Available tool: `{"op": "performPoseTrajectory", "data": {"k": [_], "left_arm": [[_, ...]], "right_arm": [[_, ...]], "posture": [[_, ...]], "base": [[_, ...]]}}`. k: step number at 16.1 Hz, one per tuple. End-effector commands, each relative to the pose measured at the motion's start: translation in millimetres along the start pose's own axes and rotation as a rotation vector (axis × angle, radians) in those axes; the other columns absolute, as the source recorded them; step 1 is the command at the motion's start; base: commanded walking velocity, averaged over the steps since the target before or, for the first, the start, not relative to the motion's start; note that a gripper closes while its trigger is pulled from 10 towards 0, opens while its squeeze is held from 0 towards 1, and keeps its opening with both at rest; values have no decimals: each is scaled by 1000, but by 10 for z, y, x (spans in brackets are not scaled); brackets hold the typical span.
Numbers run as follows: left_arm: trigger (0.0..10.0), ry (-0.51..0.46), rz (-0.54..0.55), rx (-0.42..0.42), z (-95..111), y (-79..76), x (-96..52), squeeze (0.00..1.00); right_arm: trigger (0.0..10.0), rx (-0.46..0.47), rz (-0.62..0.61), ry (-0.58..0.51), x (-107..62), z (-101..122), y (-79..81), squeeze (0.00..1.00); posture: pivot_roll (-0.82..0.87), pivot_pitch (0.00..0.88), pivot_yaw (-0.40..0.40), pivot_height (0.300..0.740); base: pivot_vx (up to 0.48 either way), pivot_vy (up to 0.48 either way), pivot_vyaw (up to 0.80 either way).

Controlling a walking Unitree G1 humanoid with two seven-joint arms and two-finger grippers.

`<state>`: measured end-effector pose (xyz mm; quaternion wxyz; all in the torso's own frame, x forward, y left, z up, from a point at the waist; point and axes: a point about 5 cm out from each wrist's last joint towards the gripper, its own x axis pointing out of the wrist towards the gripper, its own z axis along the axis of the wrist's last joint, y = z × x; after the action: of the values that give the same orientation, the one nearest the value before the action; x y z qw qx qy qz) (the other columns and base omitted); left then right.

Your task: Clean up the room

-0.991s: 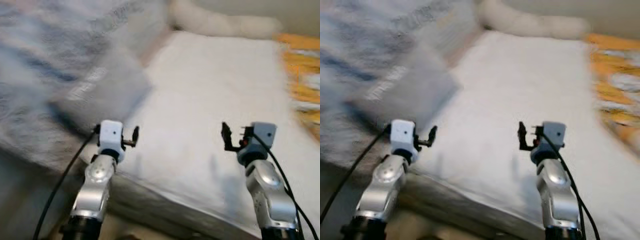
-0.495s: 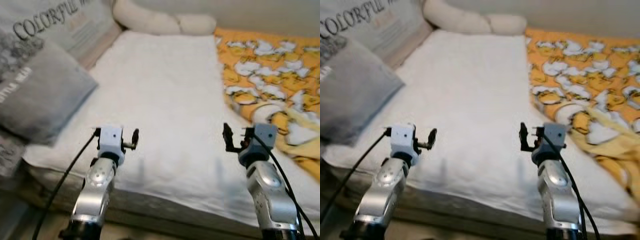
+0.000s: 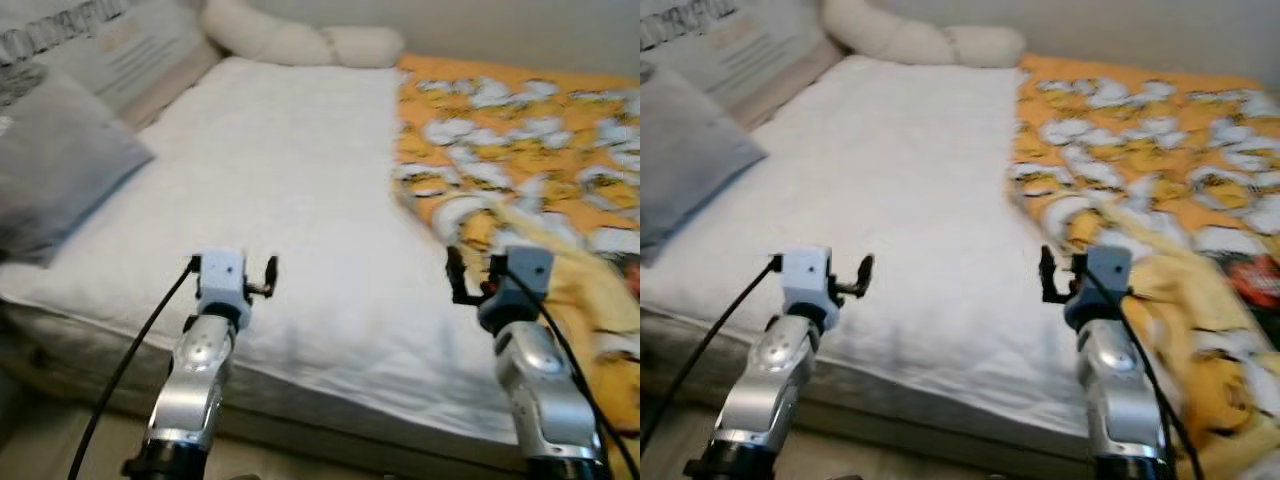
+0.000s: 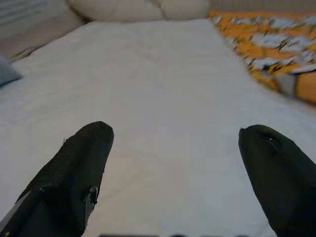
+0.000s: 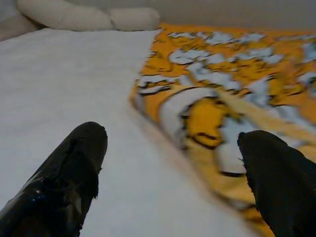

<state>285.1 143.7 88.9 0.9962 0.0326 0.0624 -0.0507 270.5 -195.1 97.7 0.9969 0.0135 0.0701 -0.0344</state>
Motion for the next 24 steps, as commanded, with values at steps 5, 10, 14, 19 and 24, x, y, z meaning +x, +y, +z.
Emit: {"op": "performPoseTrajectory", "data": {"k": [5,10,14,19,24], "left_arm": [[10000,5,23,-3,6,54,8,1000],[10000,1,16,-1,14,50,16,1000],[10000,-14,11,37,64,72,35,1000],[10000,-29,51,90,159,354,60,1000],[10000,-21,38,98,147,340,58,1000]], "right_arm": [[10000,-9,17,2,33,9,52,1000],[10000,-18,40,-4,39,21,81,1000],[10000,-8,58,1,37,4,91,1000],[10000,11,68,12,44,-48,114,1000],[10000,24,68,16,49,-58,132,1000]], "posture": [[-44,0,13,740],[-47,0,15,740],[-44,0,18,740],[-30,0,32,740],[-35,0,38,740]], "base": [[0,-480,0],[0,-480,0],[0,-480,145],[0,-480,800],[0,-480,640]]}}
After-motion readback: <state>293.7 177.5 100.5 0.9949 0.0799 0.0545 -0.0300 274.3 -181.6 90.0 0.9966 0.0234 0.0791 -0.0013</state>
